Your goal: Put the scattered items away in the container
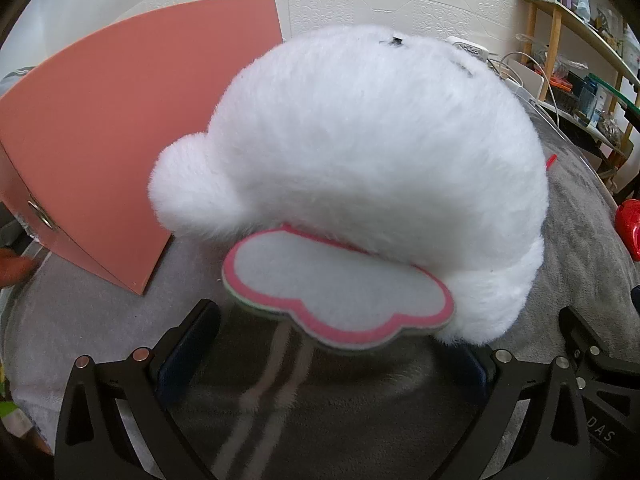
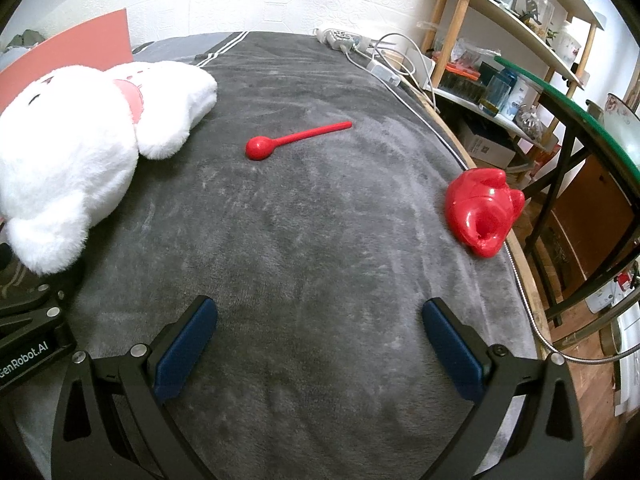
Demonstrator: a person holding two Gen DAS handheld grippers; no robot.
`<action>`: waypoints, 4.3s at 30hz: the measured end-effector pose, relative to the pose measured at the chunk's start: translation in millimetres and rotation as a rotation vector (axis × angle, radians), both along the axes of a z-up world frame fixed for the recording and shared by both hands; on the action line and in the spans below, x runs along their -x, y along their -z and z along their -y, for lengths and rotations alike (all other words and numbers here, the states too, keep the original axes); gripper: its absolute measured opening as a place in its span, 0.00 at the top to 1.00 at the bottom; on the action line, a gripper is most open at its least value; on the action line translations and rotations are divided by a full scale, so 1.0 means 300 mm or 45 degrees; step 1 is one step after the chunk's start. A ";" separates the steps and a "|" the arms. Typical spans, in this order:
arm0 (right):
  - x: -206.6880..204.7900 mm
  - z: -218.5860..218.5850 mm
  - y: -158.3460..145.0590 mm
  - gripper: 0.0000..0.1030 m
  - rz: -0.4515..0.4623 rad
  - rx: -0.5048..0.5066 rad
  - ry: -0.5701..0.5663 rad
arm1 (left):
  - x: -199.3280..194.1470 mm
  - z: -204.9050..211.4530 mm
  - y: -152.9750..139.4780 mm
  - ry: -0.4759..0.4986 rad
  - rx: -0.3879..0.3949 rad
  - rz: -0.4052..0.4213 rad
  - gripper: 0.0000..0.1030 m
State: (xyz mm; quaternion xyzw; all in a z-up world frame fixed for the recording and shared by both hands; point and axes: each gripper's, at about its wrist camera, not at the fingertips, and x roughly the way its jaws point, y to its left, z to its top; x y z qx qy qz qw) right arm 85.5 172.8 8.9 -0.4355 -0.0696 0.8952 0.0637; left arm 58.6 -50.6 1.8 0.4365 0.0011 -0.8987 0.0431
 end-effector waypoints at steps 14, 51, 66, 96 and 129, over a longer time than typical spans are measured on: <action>-0.001 -0.005 -0.002 0.00 -0.002 -0.004 0.001 | 0.010 -0.032 0.015 -0.002 0.002 -0.001 0.00; -0.002 -0.001 -0.005 0.00 -0.001 -0.008 0.000 | 0.031 -0.059 0.013 -0.004 0.005 -0.002 0.00; -0.001 -0.002 -0.005 0.00 0.000 -0.007 0.000 | 0.022 -0.047 0.019 -0.004 0.004 -0.001 0.00; 0.000 -0.002 -0.002 0.00 -0.003 -0.008 0.001 | 0.061 -0.067 0.053 -0.004 0.002 0.000 0.00; 0.003 -0.005 -0.002 0.00 -0.004 -0.009 0.000 | 0.164 -0.035 0.116 -0.005 -0.001 0.001 0.00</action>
